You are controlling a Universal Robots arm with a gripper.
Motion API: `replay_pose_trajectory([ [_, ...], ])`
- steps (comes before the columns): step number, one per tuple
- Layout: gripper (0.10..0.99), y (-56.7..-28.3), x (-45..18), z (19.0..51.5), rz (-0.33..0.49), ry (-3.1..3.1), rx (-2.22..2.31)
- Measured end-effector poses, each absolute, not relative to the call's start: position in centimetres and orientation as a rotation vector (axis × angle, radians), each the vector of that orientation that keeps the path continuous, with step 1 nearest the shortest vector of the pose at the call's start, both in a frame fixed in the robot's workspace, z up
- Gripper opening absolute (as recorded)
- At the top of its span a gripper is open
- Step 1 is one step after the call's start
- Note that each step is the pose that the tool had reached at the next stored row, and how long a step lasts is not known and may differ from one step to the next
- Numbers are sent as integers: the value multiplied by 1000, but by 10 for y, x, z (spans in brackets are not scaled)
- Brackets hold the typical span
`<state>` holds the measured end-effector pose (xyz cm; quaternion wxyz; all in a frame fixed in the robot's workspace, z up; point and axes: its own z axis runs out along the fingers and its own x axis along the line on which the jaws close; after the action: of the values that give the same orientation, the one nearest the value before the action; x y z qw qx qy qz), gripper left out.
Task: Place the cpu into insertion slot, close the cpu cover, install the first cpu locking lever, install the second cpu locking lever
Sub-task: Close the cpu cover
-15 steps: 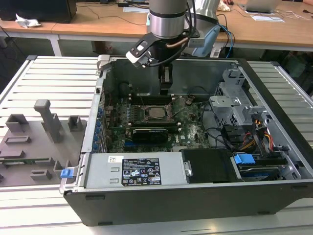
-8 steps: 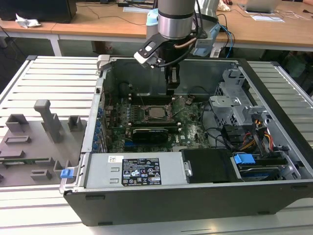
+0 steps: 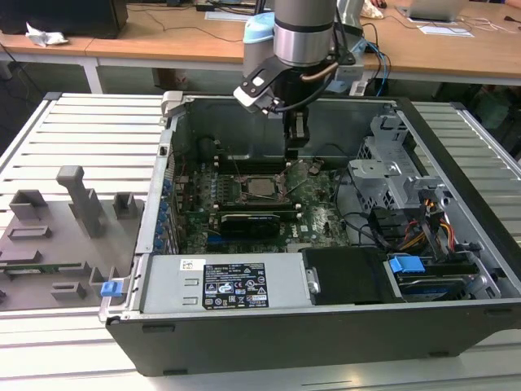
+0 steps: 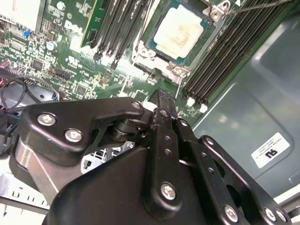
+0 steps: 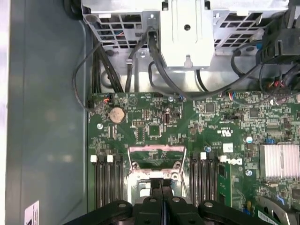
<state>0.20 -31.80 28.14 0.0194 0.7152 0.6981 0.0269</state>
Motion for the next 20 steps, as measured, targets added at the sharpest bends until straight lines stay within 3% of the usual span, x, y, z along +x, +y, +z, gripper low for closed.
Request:
replay_pose_trajectory([
  [20, 106, -318, 35, 277, 83, 2167, 2220],
])
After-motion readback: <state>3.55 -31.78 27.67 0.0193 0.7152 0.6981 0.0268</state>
